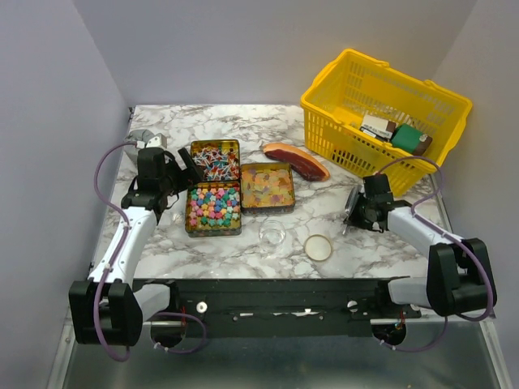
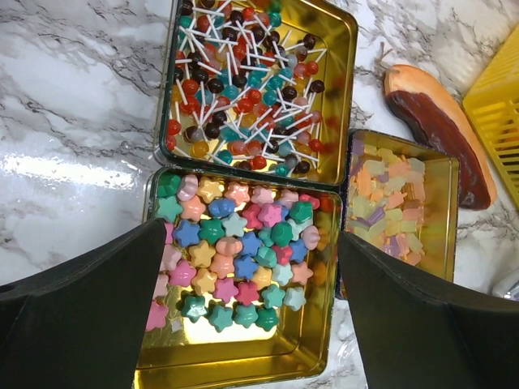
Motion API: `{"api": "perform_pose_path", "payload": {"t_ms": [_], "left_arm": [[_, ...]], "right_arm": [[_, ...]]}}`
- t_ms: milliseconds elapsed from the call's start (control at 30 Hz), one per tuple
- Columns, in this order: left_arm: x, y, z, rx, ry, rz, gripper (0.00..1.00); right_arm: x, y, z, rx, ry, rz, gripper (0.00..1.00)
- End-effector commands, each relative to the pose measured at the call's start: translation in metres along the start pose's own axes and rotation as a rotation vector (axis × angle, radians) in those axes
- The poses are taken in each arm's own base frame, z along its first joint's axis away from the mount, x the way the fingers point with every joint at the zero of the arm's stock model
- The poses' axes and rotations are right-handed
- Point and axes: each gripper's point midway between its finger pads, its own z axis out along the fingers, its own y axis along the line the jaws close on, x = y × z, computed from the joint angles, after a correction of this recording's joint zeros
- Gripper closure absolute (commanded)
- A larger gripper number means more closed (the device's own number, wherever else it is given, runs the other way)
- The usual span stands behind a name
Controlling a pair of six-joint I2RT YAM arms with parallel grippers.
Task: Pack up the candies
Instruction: Pick up the spatula from the center of the board.
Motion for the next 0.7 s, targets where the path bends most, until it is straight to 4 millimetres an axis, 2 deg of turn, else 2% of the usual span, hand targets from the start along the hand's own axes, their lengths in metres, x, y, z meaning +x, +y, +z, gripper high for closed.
{"api": "perform_pose_path", "payload": {"t_ms": [0, 67, 100, 133, 200, 233, 300, 333, 367, 433, 467, 533, 600, 667], "left_arm": [[-0.003, -0.014, -0.005, 0.049, 0.015, -0.004, 0.01], [-0.005, -0.022, -0.007, 0.091, 0.019, 0.004, 0.01], [-0.004, -0.035, -0.011, 0.157, 0.038, 0.018, 0.01], [-0.004, -0.042, -0.013, 0.195, 0.045, 0.026, 0.01], [-0.005, -0.064, -0.022, 0.319, 0.060, 0.035, 0.01], [-0.005, -0.073, -0.026, 0.368, 0.062, 0.036, 0.01], [-0.012, -0.091, -0.035, 0.453, 0.032, 0.051, 0.01], [-0.013, -0.101, -0.043, 0.510, 0.039, 0.048, 0.01], [-0.020, -0.112, -0.050, 0.560, 0.005, 0.061, 0.01], [-0.019, -0.132, -0.065, 0.666, 0.018, 0.064, 0.01], [-0.023, -0.144, -0.073, 0.721, -0.003, 0.087, 0.01], [-0.018, -0.162, -0.084, 0.793, 0.013, 0.119, 0.01], [-0.013, -0.174, -0.089, 0.842, 0.046, 0.148, 0.01], [-0.002, -0.186, -0.090, 0.874, 0.100, 0.142, 0.01]], "right_arm": [[-0.002, 0.026, -0.014, -0.095, -0.001, -0.077, 0.99], [-0.001, 0.045, -0.026, -0.166, -0.010, -0.129, 1.00], [-0.003, 0.055, -0.033, -0.204, -0.020, -0.166, 1.00], [0.004, 0.069, -0.040, -0.257, -0.007, -0.210, 0.99], [0.005, 0.089, -0.055, -0.334, -0.019, -0.277, 0.99], [0.009, 0.107, -0.066, -0.398, -0.017, -0.347, 0.99], [0.016, 0.125, -0.080, -0.466, -0.008, -0.428, 0.99], [0.024, 0.146, -0.096, -0.553, 0.000, -0.529, 0.99], [0.030, 0.154, -0.103, -0.588, 0.007, -0.573, 0.99], [0.039, 0.169, -0.117, -0.666, 0.024, -0.649, 1.00], [0.047, 0.184, -0.132, -0.743, 0.045, -0.687, 0.99], [0.065, 0.195, -0.142, -0.807, 0.092, -0.756, 0.99], [0.067, 0.207, -0.154, -0.845, 0.084, -0.818, 0.99], [0.084, 0.214, -0.160, -0.857, 0.129, -0.880, 0.99]]}}
